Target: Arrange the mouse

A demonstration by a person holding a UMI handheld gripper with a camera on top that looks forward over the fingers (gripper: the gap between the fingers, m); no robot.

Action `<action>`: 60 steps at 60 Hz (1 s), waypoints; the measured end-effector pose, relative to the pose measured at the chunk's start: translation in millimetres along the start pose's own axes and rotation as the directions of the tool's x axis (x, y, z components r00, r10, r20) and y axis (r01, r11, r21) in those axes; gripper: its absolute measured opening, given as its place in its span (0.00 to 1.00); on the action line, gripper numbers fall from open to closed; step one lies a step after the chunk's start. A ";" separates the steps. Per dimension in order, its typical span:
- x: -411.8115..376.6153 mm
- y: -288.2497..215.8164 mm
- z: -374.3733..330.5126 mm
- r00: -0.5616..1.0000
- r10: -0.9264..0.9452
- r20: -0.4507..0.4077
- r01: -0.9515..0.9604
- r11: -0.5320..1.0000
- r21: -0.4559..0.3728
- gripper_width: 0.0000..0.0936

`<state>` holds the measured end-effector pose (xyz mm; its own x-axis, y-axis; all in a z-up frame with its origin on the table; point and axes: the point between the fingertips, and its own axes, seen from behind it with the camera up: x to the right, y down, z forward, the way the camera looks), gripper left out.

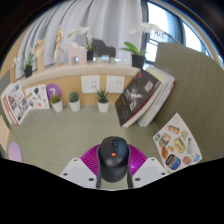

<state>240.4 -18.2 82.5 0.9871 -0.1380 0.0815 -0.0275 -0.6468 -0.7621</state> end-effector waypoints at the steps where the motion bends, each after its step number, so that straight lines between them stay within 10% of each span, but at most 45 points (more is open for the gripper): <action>1: -7.5 -10.9 -10.0 1.000 0.004 -0.003 -0.004 1.000 0.021 0.38; 22: -280.4 -140.9 -176.1 0.989 -0.007 0.145 -0.036 0.957 0.289 0.38; 39: -480.7 7.7 -111.7 0.956 -0.039 0.290 0.026 0.999 0.046 0.38; 60: -528.5 140.5 -83.1 0.952 -0.060 0.299 0.106 0.984 -0.141 0.38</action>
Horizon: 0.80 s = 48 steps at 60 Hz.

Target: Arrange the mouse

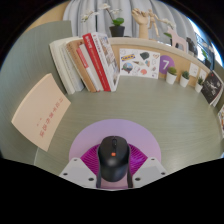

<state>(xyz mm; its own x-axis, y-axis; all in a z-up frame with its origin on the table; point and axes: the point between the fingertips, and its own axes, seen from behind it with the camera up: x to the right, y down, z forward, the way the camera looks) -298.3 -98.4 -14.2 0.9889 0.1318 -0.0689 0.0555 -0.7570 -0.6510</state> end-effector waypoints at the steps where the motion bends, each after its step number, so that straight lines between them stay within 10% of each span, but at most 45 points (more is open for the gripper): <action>1: 0.1 -3.1 1.2 1.000 -0.004 -0.002 0.004 1.000 0.026 0.38; 13: -3.0 0.9 2.3 0.999 -0.039 -0.009 0.039 0.999 0.030 0.56; 19: -2.7 -2.9 -4.9 1.000 -0.002 -0.010 0.002 1.000 0.016 0.94; 48: 42.5 -94.0 -183.6 0.997 0.020 -0.077 -0.003 0.977 0.215 0.91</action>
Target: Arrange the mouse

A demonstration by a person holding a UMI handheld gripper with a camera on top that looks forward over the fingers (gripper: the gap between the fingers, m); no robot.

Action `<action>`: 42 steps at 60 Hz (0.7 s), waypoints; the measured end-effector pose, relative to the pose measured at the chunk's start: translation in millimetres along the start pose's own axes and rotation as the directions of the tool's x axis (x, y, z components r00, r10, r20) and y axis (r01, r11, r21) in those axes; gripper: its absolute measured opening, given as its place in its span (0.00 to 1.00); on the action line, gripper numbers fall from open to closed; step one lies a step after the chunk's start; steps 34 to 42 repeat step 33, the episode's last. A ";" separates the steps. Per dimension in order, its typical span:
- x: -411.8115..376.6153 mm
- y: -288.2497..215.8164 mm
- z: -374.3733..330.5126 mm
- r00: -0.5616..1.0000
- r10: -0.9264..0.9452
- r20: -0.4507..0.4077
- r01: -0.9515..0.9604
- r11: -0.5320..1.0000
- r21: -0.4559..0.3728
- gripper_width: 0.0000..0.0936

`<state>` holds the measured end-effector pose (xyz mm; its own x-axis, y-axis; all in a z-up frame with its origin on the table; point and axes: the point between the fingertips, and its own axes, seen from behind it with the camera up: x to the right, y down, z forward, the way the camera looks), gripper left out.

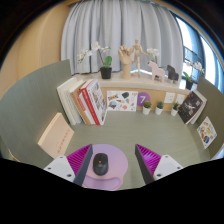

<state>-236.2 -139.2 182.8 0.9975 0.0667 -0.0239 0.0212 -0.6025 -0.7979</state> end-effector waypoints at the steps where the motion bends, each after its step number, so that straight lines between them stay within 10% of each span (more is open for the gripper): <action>1: 2.5 -1.8 -5.6 1.000 -0.002 -0.001 0.002 1.000 0.005 0.91; 42: 72.5 7.6 -133.8 1.000 0.010 0.020 -0.011 0.995 0.100 0.91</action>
